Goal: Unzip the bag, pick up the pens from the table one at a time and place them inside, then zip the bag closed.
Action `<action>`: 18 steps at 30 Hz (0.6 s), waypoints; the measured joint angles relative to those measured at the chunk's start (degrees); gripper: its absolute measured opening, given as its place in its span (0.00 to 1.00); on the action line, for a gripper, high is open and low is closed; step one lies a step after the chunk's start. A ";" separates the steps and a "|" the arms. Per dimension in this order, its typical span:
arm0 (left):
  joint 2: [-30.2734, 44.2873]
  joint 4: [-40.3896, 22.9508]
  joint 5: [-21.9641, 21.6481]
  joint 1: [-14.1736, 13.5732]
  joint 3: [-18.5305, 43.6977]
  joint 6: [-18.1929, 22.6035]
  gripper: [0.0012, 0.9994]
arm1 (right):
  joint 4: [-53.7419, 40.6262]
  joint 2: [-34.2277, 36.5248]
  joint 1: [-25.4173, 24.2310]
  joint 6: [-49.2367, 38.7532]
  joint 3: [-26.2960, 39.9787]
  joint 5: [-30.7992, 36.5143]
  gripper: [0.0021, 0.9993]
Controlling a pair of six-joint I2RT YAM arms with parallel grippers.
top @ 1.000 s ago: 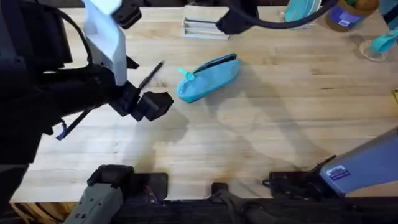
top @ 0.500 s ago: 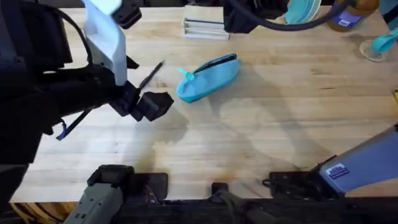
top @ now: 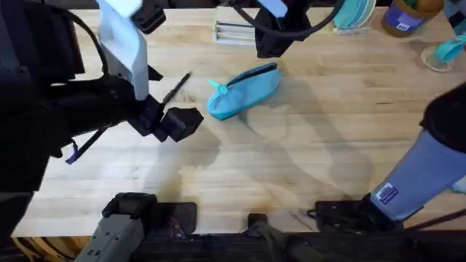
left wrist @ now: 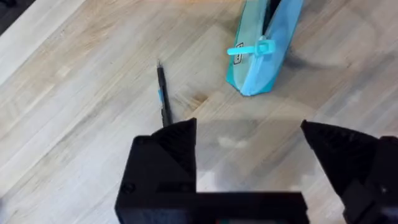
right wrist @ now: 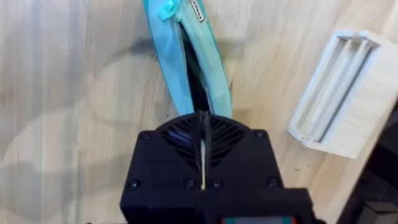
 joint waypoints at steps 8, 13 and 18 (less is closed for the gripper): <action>0.02 0.00 0.00 0.00 0.00 0.00 0.99 | -0.50 5.52 0.00 0.00 0.00 0.00 0.03; 0.02 0.00 0.00 0.01 0.00 0.00 0.99 | -0.34 7.73 0.00 0.00 -0.02 0.00 0.03; 0.02 0.00 0.00 0.00 0.00 0.00 0.99 | -0.13 10.15 0.00 0.00 -0.04 -0.02 0.03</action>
